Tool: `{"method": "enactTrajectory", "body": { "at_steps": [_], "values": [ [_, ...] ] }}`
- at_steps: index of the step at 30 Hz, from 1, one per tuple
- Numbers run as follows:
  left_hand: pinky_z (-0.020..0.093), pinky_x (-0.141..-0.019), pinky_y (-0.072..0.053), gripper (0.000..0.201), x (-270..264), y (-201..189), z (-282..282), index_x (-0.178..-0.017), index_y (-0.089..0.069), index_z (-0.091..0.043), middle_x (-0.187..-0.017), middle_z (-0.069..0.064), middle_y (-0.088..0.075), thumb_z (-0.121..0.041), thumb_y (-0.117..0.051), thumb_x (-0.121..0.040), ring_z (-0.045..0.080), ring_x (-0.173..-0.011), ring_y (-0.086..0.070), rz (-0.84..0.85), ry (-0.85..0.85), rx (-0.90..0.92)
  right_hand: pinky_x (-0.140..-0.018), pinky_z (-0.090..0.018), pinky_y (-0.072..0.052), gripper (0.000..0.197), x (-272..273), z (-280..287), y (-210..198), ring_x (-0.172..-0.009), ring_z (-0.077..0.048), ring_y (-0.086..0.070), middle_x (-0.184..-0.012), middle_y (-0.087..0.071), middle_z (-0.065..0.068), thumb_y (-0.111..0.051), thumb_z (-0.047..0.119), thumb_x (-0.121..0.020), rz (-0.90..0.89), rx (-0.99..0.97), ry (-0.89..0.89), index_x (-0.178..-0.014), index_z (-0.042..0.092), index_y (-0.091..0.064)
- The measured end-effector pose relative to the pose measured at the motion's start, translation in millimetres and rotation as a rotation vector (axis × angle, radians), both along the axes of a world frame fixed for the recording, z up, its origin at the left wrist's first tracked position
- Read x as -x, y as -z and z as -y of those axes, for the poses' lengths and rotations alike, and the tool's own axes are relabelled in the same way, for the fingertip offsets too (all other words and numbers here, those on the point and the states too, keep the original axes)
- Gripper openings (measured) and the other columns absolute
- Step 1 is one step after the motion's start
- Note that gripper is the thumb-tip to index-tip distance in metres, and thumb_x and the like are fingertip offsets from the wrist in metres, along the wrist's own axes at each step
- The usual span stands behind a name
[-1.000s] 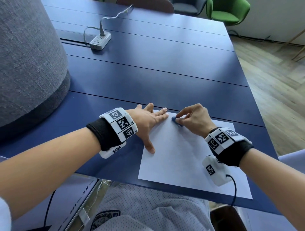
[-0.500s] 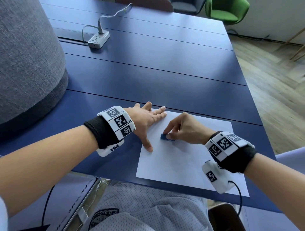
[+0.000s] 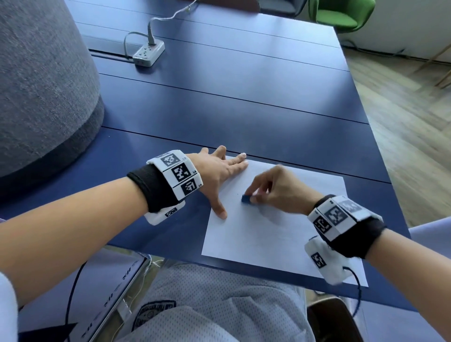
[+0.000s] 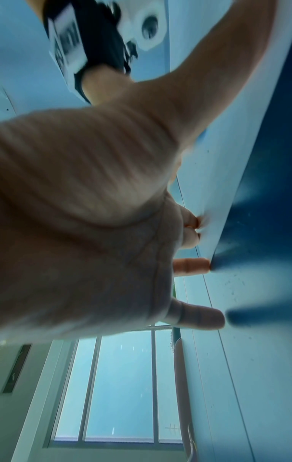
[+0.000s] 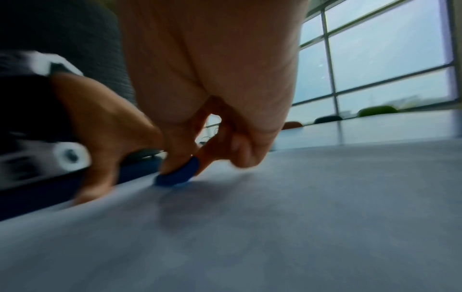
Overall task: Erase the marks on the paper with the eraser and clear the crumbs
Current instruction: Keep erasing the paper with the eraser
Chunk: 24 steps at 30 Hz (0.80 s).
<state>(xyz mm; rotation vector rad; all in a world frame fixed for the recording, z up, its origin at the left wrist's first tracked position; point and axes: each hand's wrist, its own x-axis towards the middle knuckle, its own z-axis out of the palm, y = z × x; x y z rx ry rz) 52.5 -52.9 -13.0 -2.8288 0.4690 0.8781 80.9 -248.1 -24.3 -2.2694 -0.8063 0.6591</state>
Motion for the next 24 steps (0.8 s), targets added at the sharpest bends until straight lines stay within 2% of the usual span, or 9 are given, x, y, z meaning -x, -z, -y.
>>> {"method": "enactTrajectory", "body": {
  "at_steps": [3,6,8,10,13,15,18,22,24],
  "values": [
    [0.041,-0.093,-0.027,0.142,-0.1,1.2,0.1,-0.155,0.013,-0.026,-0.161,-0.013,0.019,-0.082,-0.070,-0.054,0.023,-0.130,-0.017,0.000,0.006,-0.012,-0.052,-0.015,-0.037,0.011,11.4,-4.7,-5.4,-0.052,-0.005,-0.046,-0.057,-0.057,0.010,-0.078,0.015,-0.075,-0.053,0.108,-0.191,-0.085,0.020,-0.078],
    [0.043,-0.096,-0.027,0.141,-0.8,0.3,0.6,-0.154,0.014,-0.028,-0.161,-0.013,0.019,-0.082,-0.070,-0.055,0.024,-0.131,-0.016,-0.009,0.001,-0.014,-0.053,-0.012,-0.037,0.010,-8.6,-13.1,-5.7,-0.052,-0.004,-0.048,-0.061,-0.059,0.006,-0.078,0.019,-0.075,0.083,0.060,-0.023,-0.085,0.020,-0.077],
    [0.046,-0.099,-0.028,0.141,-0.6,-0.3,0.9,-0.154,0.015,-0.028,-0.161,-0.013,0.019,-0.082,-0.070,-0.055,0.024,-0.131,-0.016,-0.016,-0.004,-0.011,-0.051,-0.009,-0.035,0.008,-9.3,-13.5,-0.8,-0.049,-0.001,-0.049,-0.063,-0.061,0.003,-0.078,0.017,-0.076,0.105,-0.001,0.059,-0.083,0.019,-0.077],
    [0.045,-0.099,-0.027,0.141,-0.1,0.0,0.9,-0.154,0.014,-0.028,-0.161,-0.013,0.020,-0.082,-0.070,-0.055,0.024,-0.132,-0.016,-0.018,-0.006,-0.012,-0.050,-0.010,-0.035,0.008,1.3,-8.2,3.3,-0.047,-0.002,-0.046,-0.061,-0.060,0.002,-0.077,0.015,-0.076,0.040,-0.019,0.003,-0.084,0.016,-0.077],
    [0.044,-0.099,-0.027,0.142,-0.2,0.2,0.1,-0.154,0.015,-0.027,-0.161,-0.014,0.020,-0.082,-0.070,-0.055,0.023,-0.132,-0.016,-0.019,-0.006,-0.016,-0.052,-0.012,-0.036,0.011,10.0,-1.9,-3.6,-0.053,-0.005,-0.046,-0.062,-0.059,0.006,-0.076,0.014,-0.078,-0.039,0.109,-0.153,-0.088,0.018,-0.078],
    [0.043,-0.099,-0.028,0.142,-0.4,-0.6,-0.4,-0.154,0.015,-0.027,-0.160,-0.014,0.021,-0.082,-0.070,-0.055,0.023,-0.131,-0.016,-0.019,-0.010,-0.013,-0.053,-0.012,-0.037,0.011,1.8,-1.6,-6.0,-0.055,-0.006,-0.049,-0.067,-0.063,0.003,-0.075,0.016,-0.079,0.028,0.122,-0.104,-0.088,0.020,-0.077],
    [0.043,-0.100,-0.029,0.142,-0.4,-1.0,-0.1,-0.154,0.016,-0.028,-0.160,-0.015,0.021,-0.082,-0.070,-0.054,0.022,-0.132,-0.016,-0.014,-0.010,-0.011,-0.051,-0.010,-0.036,0.009,3.3,1.2,-1.6,-0.052,-0.004,-0.050,-0.068,-0.064,0.000,-0.074,0.015,-0.079,0.086,0.038,0.030,-0.086,0.020,-0.077],
    [0.045,-0.100,-0.028,0.142,1.1,-1.1,2.1,-0.154,0.015,-0.026,-0.161,-0.013,0.021,-0.081,-0.070,-0.056,0.023,-0.133,-0.016,-0.017,-0.004,-0.029,-0.051,-0.009,-0.036,0.009,23.5,4.3,-1.6,-0.051,0.000,-0.050,-0.062,-0.060,0.008,-0.076,0.016,-0.078,0.001,0.100,-0.127,-0.083,0.023,-0.076],
    [0.047,-0.102,-0.027,0.141,0.9,-1.8,2.5,-0.154,0.016,-0.026,-0.161,-0.013,0.021,-0.081,-0.071,-0.056,0.024,-0.133,-0.015,-0.020,-0.003,-0.032,-0.052,-0.009,-0.035,0.009,14.6,2.7,-3.9,-0.055,-0.003,-0.053,-0.066,-0.063,0.006,-0.075,0.017,-0.078,0.033,0.118,-0.110,-0.084,0.024,-0.076]
  ]
}}
